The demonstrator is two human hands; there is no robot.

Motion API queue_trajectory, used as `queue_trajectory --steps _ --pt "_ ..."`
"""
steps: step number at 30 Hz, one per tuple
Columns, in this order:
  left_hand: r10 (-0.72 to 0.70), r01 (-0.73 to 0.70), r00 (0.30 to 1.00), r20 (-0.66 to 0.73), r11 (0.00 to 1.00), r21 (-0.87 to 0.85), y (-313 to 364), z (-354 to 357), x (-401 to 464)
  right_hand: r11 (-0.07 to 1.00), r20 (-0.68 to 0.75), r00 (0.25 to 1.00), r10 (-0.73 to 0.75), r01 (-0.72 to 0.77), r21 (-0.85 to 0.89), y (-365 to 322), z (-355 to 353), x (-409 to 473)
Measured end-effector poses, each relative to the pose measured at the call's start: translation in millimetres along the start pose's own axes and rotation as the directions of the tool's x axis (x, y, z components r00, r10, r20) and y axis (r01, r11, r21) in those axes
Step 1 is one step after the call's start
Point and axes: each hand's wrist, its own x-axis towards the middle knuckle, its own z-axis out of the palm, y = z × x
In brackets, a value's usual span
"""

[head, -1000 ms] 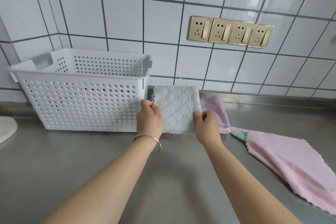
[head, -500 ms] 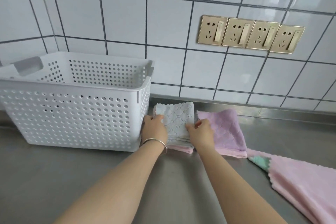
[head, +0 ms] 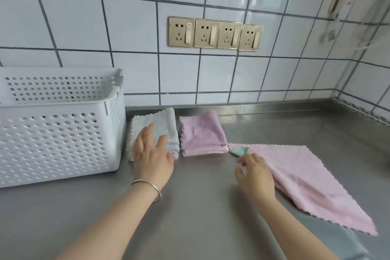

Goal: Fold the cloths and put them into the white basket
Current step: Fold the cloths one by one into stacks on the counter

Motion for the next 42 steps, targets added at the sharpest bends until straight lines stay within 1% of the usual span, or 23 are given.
queue_trajectory --steps 2,4,6,11,14,16,18,20,22,24,27,29,30,31,32,33,34,35,36,37,38,39,42 --pt "0.036 -0.035 0.999 0.026 0.998 -0.056 16 1 -21 0.987 0.039 0.999 0.030 -0.024 -0.156 36 -14 -21" --pt "0.053 -0.048 0.997 0.061 0.996 -0.080 30 3 -41 0.944 0.096 0.991 0.093 -0.058 -0.325 60 -25 -33" --pt "0.061 -0.048 0.992 0.106 0.991 -0.124 43 3 -57 0.900 0.120 0.985 0.124 -0.061 -0.432 79 -37 -37" --pt "0.029 0.027 0.971 0.236 0.973 -0.229 64 -16 -86 0.824 0.196 0.974 0.112 0.019 -0.566 89 -59 -33" --pt "0.100 -0.003 0.954 0.283 0.947 -0.323 67 -28 -96 0.817 0.259 0.961 0.095 0.073 -0.572 70 -68 -31" --pt "0.179 -0.055 0.928 0.326 0.933 -0.356 69 -39 -102 0.870 0.308 0.946 0.101 0.066 -0.488 49 -78 -32" --pt "0.272 -0.128 0.902 0.334 0.909 -0.396 74 -48 -109 0.967 0.395 0.912 0.112 -0.009 -0.254 26 -90 -34" --pt "0.340 -0.193 0.880 0.332 0.894 -0.404 76 -56 -118 0.992 0.533 0.840 0.098 -0.124 0.012 7 -95 -39" --pt "0.344 -0.204 0.878 0.332 0.898 -0.389 76 -60 -127 0.946 0.657 0.752 0.057 -0.250 0.205 -9 -94 -49" --pt "0.353 -0.251 0.880 0.317 0.913 -0.321 68 -67 -137 0.882 0.729 0.685 0.004 -0.346 0.321 -22 -87 -63" --pt "0.411 -0.356 0.888 0.205 0.898 -0.259 49 -79 -151 0.799 0.803 0.590 -0.091 -0.438 0.412 -40 -73 -87" --pt "0.474 -0.434 0.873 0.116 0.863 -0.256 33 -85 -158 0.773 0.829 0.543 -0.136 -0.466 0.431 -50 -64 -102" --pt "0.507 -0.471 0.857 0.094 0.844 -0.257 25 -89 -161 0.781 0.829 0.546 -0.124 -0.461 0.421 -55 -61 -108" --pt "0.536 -0.506 0.841 0.077 0.828 -0.243 16 -91 -163 0.814 0.808 0.584 -0.077 -0.431 0.389 -58 -59 -114" --pt "0.556 -0.531 0.827 0.078 0.820 -0.215 7 -92 -164 0.876 0.755 0.656 0.002 -0.365 0.315 -58 -57 -118" --pt "0.574 -0.552 0.813 0.097 0.814 -0.182 -4 -95 -167 0.954 0.664 0.743 0.083 -0.253 0.163 -57 -55 -122" --pt "0.589 -0.571 0.796 0.136 0.807 -0.155 -14 -97 -170 0.988 0.557 0.816 0.152 -0.144 -0.057 -55 -55 -126" --pt "0.606 -0.590 0.773 0.186 0.795 -0.138 -23 -99 -172 0.966 0.481 0.854 0.199 -0.088 -0.244 -51 -55 -130" --pt "0.616 -0.605 0.748 0.246 0.786 -0.129 -30 -104 -175 0.931 0.451 0.858 0.246 -0.081 -0.355 -48 -54 -133" --pt "0.627 -0.622 0.725 0.285 0.774 -0.122 -37 -108 -179 0.912 0.450 0.847 0.283 -0.093 -0.398 -46 -53 -134" --pt "0.635 -0.635 0.701 0.324 0.763 -0.119 -42 -113 -183 0.912 0.467 0.836 0.289 -0.092 -0.400 -45 -50 -135" --pt "0.635 -0.641 0.688 0.352 0.759 -0.115 -48 -117 -187 0.919 0.495 0.827 0.266 -0.062 -0.390 -44 -47 -137" --pt "0.614 -0.649 0.650 0.447 0.755 -0.094 -62 -134 -197 0.942 0.565 0.814 0.134 0.072 -0.328 -51 -32 -135"
